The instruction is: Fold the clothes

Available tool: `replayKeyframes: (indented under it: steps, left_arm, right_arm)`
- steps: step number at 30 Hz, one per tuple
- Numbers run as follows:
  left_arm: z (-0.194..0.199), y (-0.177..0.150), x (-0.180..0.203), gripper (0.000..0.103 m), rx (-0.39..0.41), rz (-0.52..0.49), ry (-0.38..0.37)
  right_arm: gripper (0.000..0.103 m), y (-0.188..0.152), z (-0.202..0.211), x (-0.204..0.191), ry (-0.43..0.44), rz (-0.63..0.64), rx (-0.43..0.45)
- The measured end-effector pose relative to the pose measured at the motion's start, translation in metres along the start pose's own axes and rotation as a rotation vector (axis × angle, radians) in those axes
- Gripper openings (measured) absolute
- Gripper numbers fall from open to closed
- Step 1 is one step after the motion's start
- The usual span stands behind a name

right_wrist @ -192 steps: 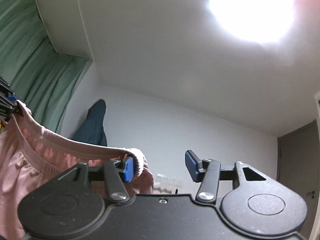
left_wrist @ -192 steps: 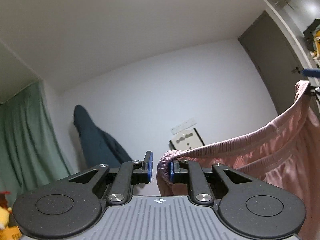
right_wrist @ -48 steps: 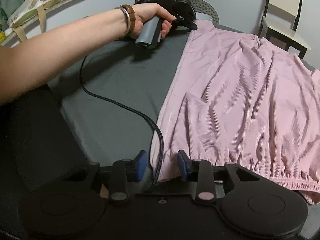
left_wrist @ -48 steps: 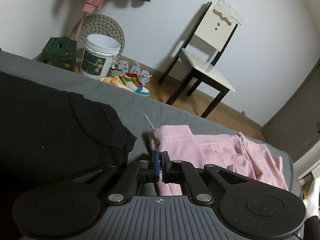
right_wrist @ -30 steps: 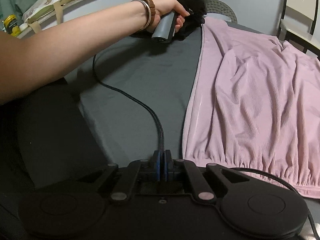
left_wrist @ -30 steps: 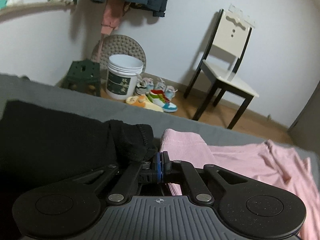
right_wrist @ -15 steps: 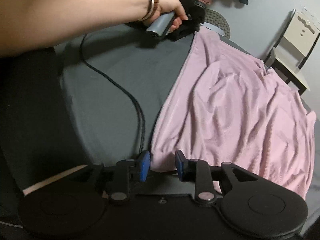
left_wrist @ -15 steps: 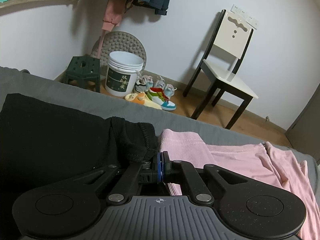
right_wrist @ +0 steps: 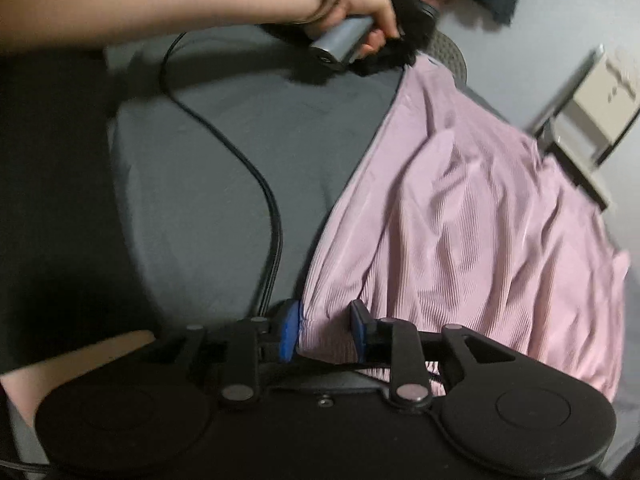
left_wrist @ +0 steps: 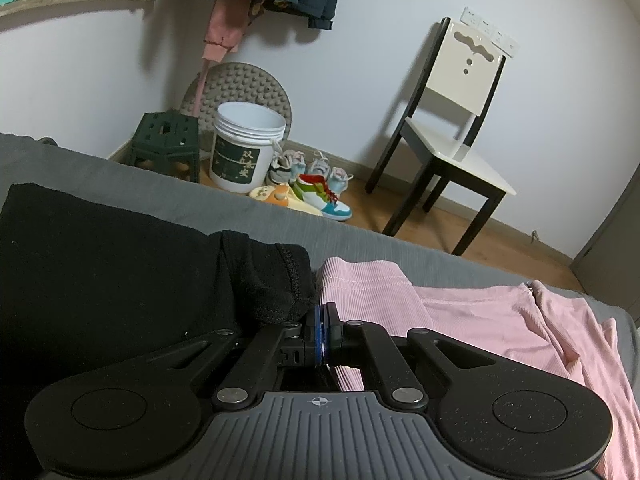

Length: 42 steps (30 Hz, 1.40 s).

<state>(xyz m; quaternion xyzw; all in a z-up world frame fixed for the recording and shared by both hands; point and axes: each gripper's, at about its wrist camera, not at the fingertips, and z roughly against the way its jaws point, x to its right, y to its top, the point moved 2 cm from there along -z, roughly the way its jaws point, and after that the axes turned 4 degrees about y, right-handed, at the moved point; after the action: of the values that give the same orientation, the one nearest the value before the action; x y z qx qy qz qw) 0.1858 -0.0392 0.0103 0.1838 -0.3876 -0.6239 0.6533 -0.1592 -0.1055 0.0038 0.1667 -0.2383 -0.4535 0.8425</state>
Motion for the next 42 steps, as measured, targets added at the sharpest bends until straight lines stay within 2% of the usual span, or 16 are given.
replayKeyframes:
  steps: [4,10,16,19,23,26,27,28,29,30,31,35,37,39,41,42]
  left_arm:
    - [0.001,0.001,-0.001,0.002,-0.003,-0.019,0.001]
    - [0.014,0.007,0.0,0.002,-0.004,-0.142,0.058]
    - [0.016,0.01,0.001,0.002,-0.021,-0.23,0.1]
    - [0.018,0.012,0.003,0.002,-0.023,-0.203,0.064]
    - [0.031,0.02,-0.009,0.002,-0.088,-0.057,-0.023]
    - [0.06,0.028,-0.02,0.003,-0.087,0.049,-0.066]
    - [0.072,0.031,-0.023,0.015,-0.069,0.062,-0.058]
    - [0.087,0.033,-0.025,0.038,-0.045,0.062,-0.041]
    - [0.101,0.033,-0.029,0.054,-0.023,0.048,-0.017]
    - [0.115,0.033,-0.032,0.085,0.004,0.027,0.025]
    - [0.125,0.033,-0.036,0.099,0.032,0.005,0.071]
    - [0.168,0.007,-0.068,0.1,0.168,-0.096,0.266]
    - [0.181,-0.01,-0.093,0.1,0.187,-0.068,0.303]
    - [0.187,-0.02,-0.111,0.1,0.148,0.044,0.208]
    - [0.187,-0.029,-0.104,0.1,0.111,0.128,0.043]
    - [0.183,-0.033,-0.086,0.1,0.103,0.106,-0.009]
  right_arm:
    - [0.011,-0.001,0.004,0.002,0.027,-0.038,0.018]
    - [0.011,0.0,0.015,0.013,0.19,-0.128,0.03]
    - [0.017,-0.007,0.007,0.017,0.22,-0.121,0.0]
    - [0.031,-0.008,0.008,0.019,0.231,-0.15,0.014]
    - [0.039,-0.01,0.016,0.023,0.231,-0.2,0.051]
    - [0.05,-0.013,0.026,0.027,0.213,-0.208,0.091]
    - [0.053,-0.014,0.029,0.028,0.21,-0.209,0.102]
    - [0.053,-0.016,0.032,0.029,0.21,-0.211,0.113]
    - [0.053,-0.015,0.034,0.028,0.215,-0.218,0.125]
    - [0.054,-0.012,0.035,0.027,0.222,-0.227,0.137]
    - [0.055,-0.01,0.036,0.026,0.23,-0.235,0.146]
    - [0.06,-0.007,0.04,0.026,0.235,-0.25,0.208]
    - [0.074,-0.006,0.043,0.027,0.23,-0.254,0.246]
    - [0.086,-0.005,0.047,0.03,0.213,-0.269,0.295]
    - [0.09,-0.005,0.051,0.042,0.158,-0.325,0.362]
    - [0.095,-0.004,0.051,0.051,0.124,-0.352,0.382]
